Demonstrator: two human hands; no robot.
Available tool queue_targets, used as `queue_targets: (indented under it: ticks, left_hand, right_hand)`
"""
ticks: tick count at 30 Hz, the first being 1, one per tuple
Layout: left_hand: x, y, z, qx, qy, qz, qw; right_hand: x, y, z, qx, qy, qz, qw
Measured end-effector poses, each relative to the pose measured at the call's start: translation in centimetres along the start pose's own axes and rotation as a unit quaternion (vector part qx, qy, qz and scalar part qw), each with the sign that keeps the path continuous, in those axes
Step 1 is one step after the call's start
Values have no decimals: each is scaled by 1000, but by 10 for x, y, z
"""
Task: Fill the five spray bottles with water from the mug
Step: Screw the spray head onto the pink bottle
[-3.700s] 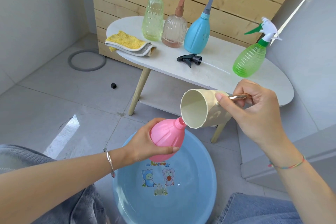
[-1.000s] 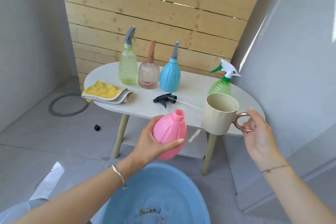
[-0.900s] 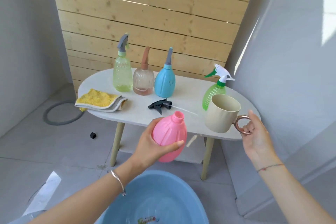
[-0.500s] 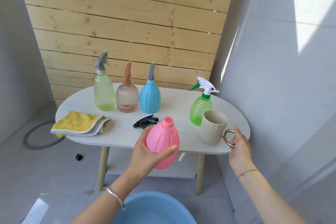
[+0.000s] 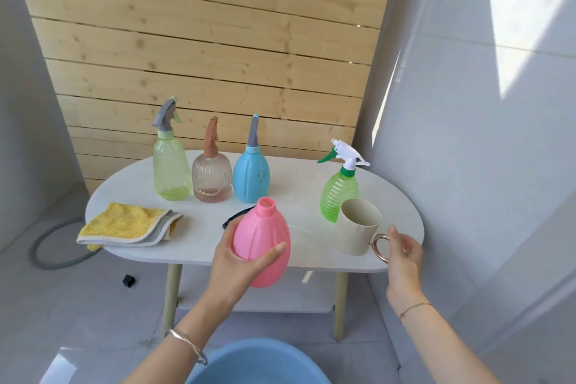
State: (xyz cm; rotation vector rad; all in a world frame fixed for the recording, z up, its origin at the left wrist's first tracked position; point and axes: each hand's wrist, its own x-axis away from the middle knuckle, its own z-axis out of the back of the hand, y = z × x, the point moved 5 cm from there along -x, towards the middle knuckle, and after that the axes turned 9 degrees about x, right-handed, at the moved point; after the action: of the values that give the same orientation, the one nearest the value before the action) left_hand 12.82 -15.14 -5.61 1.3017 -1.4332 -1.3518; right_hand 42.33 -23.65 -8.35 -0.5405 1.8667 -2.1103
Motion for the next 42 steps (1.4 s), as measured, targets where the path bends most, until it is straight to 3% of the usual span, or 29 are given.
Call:
queue_targets:
  ticks: [4,8,14,19,24,26,31,33,35,37,42]
  left_hand:
    - [-7,2,12,7,22,-1,1000]
    - [-14,6,27,7,50,-2,999]
    - [-25,8,49,11,85,-12,996]
    - [-36,2,61,13,102,-13,995]
    - [-45,-6,59,1,99,-25,995]
    - [-47,-8,56,-1,95,-29,995]
    - [-49,-14,46,-11,70,-36,997]
    - [-51,-19,39,-13,59,-34,998]
    - [-53,-23,32,-19,47,-32,998]
    - [-54,-28,25,-19,36,-30,999]
    - [-54,-34,10,-9,8,-31,999]
  right_hand:
    - [30,-51,-4,42,45,221,973]
    - [67,-79,-46,62,-49,366,927]
    - [68,-58,-157,266,-289,295,871]
    - [59,-39,-211,501,-325,321,735]
    - [55,-28,-231,555,-298,352,692]
    - [52,-26,-230,548,-286,348,705]
    - [39,-64,-210,310,-257,258,878]
    - [42,-91,-200,173,-271,205,924]
    - [51,-115,-193,50,-306,140,940]
    - [59,-137,-188,-29,-339,107,934]
    - [69,-176,-173,-93,-337,128,928]
